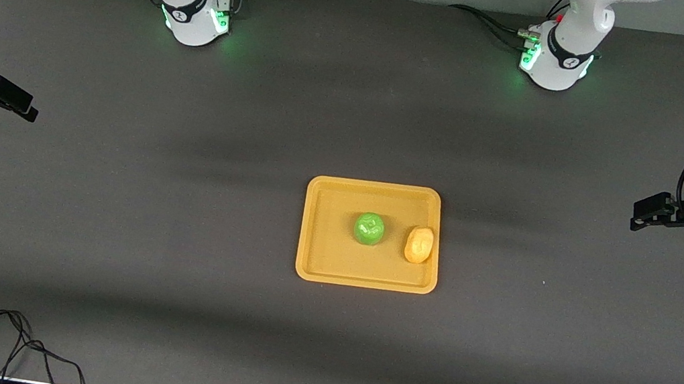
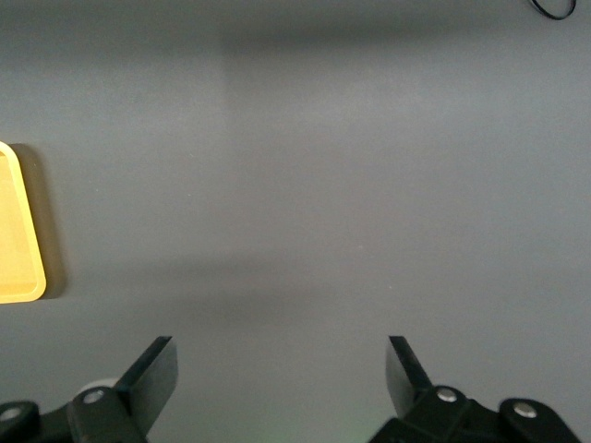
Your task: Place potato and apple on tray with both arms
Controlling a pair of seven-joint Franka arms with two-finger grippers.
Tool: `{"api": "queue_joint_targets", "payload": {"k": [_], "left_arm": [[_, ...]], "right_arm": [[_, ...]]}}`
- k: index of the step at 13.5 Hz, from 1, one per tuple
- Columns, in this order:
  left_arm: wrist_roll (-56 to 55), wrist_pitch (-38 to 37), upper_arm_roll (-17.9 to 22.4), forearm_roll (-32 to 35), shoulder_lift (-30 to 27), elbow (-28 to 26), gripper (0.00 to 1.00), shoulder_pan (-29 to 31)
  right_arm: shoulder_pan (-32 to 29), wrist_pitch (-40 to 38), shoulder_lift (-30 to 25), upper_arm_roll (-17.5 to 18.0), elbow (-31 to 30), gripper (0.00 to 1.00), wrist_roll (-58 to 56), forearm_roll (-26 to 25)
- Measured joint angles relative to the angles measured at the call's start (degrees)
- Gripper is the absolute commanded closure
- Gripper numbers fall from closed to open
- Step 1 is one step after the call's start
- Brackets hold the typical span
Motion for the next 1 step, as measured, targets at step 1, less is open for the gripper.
{"api": "queue_joint_targets", "payload": {"k": [1], "left_arm": [[0.00,0.00,0.00,0.00,0.01,-0.02,0.00,0.00]], "right_arm": [[0.00,0.00,0.00,0.00,0.00,0.00,0.01,0.00]]}}
